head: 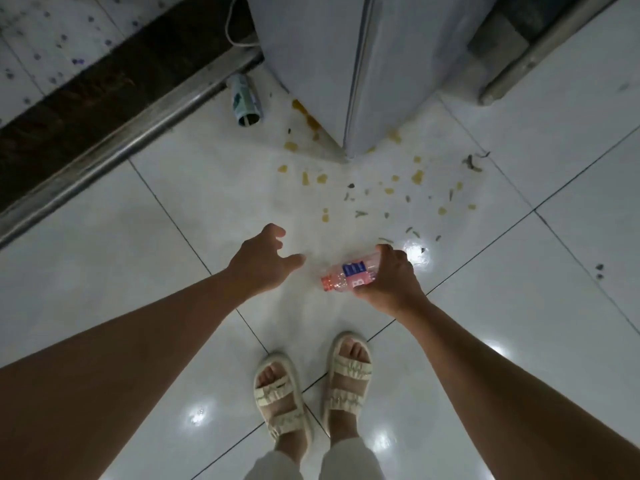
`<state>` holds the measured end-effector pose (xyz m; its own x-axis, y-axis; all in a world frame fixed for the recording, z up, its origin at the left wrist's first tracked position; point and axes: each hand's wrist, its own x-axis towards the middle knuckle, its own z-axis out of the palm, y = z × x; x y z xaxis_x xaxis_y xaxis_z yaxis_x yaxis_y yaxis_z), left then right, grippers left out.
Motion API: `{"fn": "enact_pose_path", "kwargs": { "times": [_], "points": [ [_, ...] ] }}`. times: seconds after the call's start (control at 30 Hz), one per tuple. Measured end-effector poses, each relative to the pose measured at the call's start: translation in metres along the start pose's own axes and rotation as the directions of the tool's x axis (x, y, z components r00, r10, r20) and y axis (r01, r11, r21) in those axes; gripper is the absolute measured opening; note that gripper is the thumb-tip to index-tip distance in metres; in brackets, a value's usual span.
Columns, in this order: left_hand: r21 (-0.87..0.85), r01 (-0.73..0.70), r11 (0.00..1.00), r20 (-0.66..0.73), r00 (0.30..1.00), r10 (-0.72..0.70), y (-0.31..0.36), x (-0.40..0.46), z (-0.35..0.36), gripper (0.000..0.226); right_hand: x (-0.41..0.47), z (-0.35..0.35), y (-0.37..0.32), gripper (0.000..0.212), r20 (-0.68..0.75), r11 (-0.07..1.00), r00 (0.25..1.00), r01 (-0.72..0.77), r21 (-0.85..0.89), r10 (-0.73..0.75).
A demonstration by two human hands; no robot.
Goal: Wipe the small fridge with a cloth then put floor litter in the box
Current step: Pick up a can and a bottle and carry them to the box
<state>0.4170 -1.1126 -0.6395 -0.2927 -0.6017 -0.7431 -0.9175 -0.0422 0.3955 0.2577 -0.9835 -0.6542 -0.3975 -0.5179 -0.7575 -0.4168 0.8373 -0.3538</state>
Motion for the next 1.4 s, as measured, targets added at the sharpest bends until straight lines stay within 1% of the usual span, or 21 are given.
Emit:
{"fn": "enact_pose_path", "kwargs": {
  "times": [0.07, 0.13, 0.23, 0.37, 0.53, 0.6, 0.77, 0.87, 0.93, 1.0, 1.13, 1.23, 1.4],
  "points": [
    [0.042, -0.007, 0.999, 0.015, 1.0, 0.006, -0.014, 0.026, 0.023, 0.061, 0.028, 0.022, 0.017, 0.076, 0.004, 0.999, 1.0, 0.014, -0.043, -0.013],
    [0.08, -0.012, 0.997, 0.035, 0.999, 0.009, -0.027, 0.048, 0.045, 0.061, 0.052, 0.045, 0.034, 0.074, 0.015, 0.997, 1.0, 0.021, -0.079, -0.02],
    [0.109, -0.008, 0.994, 0.068, 0.998, 0.001, -0.042, 0.077, 0.074, 0.06, 0.085, 0.076, 0.059, 0.078, -0.006, 0.985, 0.998, 0.057, -0.164, -0.058],
    [0.135, -0.001, 0.991, 0.09, 0.996, -0.011, -0.057, 0.11, 0.1, 0.06, 0.124, 0.104, 0.086, 0.087, -0.066, 0.917, 0.99, 0.088, -0.39, -0.123],
    [0.136, -0.008, 0.991, 0.103, 0.995, -0.006, -0.065, 0.138, 0.115, 0.061, 0.159, 0.124, 0.106, 0.089, -0.127, 0.863, 0.979, 0.078, -0.498, -0.162],
    [0.124, -0.006, 0.992, 0.109, 0.994, -0.008, -0.067, 0.145, 0.118, 0.061, 0.17, 0.131, 0.108, 0.087, -0.143, 0.845, 0.973, 0.079, -0.529, -0.18],
    [0.109, -0.022, 0.994, 0.118, 0.993, 0.009, -0.065, 0.152, 0.116, 0.063, 0.187, 0.134, 0.107, 0.069, -0.135, 0.799, 0.972, 0.076, -0.597, -0.193],
    [0.093, -0.016, 0.996, 0.102, 0.995, 0.006, -0.059, 0.147, 0.106, 0.062, 0.18, 0.126, 0.099, 0.069, -0.15, 0.807, 0.974, 0.051, -0.589, -0.171],
    [0.079, -0.004, 0.997, 0.085, 0.996, -0.002, -0.054, 0.139, 0.093, 0.062, 0.17, 0.115, 0.087, 0.07, -0.147, 0.829, 0.981, 0.026, -0.559, -0.13],
    [0.061, 0.007, 0.998, 0.062, 0.998, -0.011, -0.046, 0.127, 0.078, 0.062, 0.156, 0.1, 0.072, 0.069, -0.126, 0.879, 0.989, 0.005, -0.477, -0.074],
    [-0.013, 0.024, 1.0, 0.002, 1.0, -0.024, -0.026, 0.093, 0.035, 0.061, 0.118, 0.059, 0.031, 0.066, -0.108, 0.971, 0.994, -0.021, -0.239, -0.005],
    [-0.062, 0.021, 0.998, -0.044, 0.999, -0.024, -0.01, 0.064, -0.001, 0.06, 0.087, 0.027, -0.006, 0.062, -0.104, 0.992, 0.994, -0.035, -0.123, 0.022],
    [-0.147, 0.024, 0.989, -0.114, 0.993, -0.041, 0.012, 0.028, -0.057, 0.06, 0.048, -0.011, -0.063, 0.067, -0.108, 0.999, 0.994, -0.008, -0.033, 0.004]
  ]
}}
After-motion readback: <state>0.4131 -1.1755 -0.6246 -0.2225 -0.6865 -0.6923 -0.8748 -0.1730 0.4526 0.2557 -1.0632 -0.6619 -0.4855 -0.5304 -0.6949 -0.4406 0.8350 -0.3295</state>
